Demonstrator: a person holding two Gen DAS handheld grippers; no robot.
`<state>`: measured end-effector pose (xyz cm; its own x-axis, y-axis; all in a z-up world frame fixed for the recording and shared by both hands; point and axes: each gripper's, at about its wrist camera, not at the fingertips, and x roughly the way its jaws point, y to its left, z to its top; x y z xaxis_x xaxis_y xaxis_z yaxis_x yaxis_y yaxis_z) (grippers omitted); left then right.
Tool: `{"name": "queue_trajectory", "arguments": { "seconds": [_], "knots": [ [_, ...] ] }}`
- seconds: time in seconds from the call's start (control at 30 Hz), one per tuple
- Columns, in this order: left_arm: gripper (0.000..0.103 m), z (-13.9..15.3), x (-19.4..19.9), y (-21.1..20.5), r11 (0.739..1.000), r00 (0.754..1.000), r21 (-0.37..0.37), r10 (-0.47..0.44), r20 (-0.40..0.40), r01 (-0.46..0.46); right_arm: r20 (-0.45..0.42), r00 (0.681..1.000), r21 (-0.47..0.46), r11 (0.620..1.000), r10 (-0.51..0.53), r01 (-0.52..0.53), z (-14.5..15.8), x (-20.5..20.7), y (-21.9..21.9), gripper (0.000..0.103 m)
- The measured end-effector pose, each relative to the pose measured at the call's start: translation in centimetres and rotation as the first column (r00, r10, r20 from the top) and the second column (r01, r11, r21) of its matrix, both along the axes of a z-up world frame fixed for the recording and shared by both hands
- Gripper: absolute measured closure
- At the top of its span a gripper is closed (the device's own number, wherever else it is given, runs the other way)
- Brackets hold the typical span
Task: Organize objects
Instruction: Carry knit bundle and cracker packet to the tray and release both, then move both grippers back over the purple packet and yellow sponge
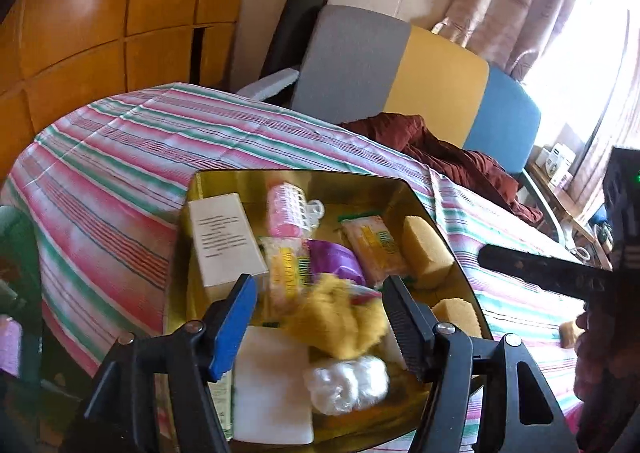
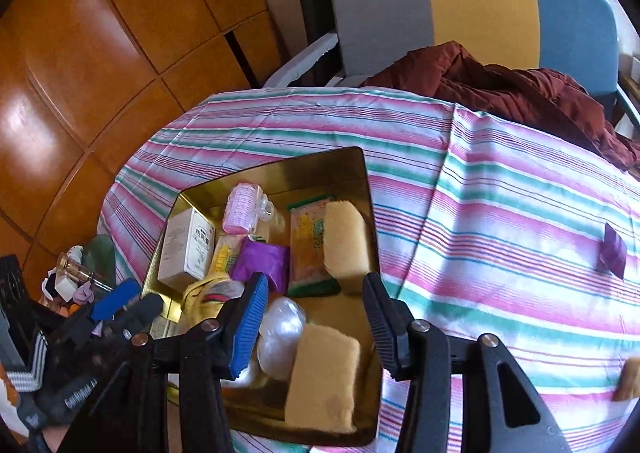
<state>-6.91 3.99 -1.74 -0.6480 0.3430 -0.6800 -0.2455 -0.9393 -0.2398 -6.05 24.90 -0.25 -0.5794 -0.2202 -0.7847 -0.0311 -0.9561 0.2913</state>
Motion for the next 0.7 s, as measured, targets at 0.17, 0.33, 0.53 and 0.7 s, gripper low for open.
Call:
{"name": "queue_trajectory", "arguments": {
  "seconds": [0.17,0.33,0.53,0.7],
  "knots": [
    [0.037,0.6,0.9,-0.6,0.998,0.999,-0.048,0.027,-0.020,-0.028,-0.008,1.000,0.033,0.999,-0.009,0.010,0.2,2.0,0.4,0.052],
    [0.037,1.4,1.9,-0.3,0.997,0.999,-0.072,0.021,-0.047,-0.025,-0.016,1.000,0.056,0.998,-0.025,0.026,0.6,3.9,1.2,0.050],
    [0.037,2.4,3.0,1.0,0.996,0.997,-0.087,-0.019,-0.070,0.013,-0.026,0.999,0.078,0.996,-0.047,0.049,1.0,6.1,2.1,0.046],
    [0.037,3.0,4.1,2.7,0.993,0.994,-0.104,-0.072,-0.086,0.063,-0.030,0.996,0.088,0.993,-0.080,0.082,1.0,7.4,3.4,0.046]
  ]
}}
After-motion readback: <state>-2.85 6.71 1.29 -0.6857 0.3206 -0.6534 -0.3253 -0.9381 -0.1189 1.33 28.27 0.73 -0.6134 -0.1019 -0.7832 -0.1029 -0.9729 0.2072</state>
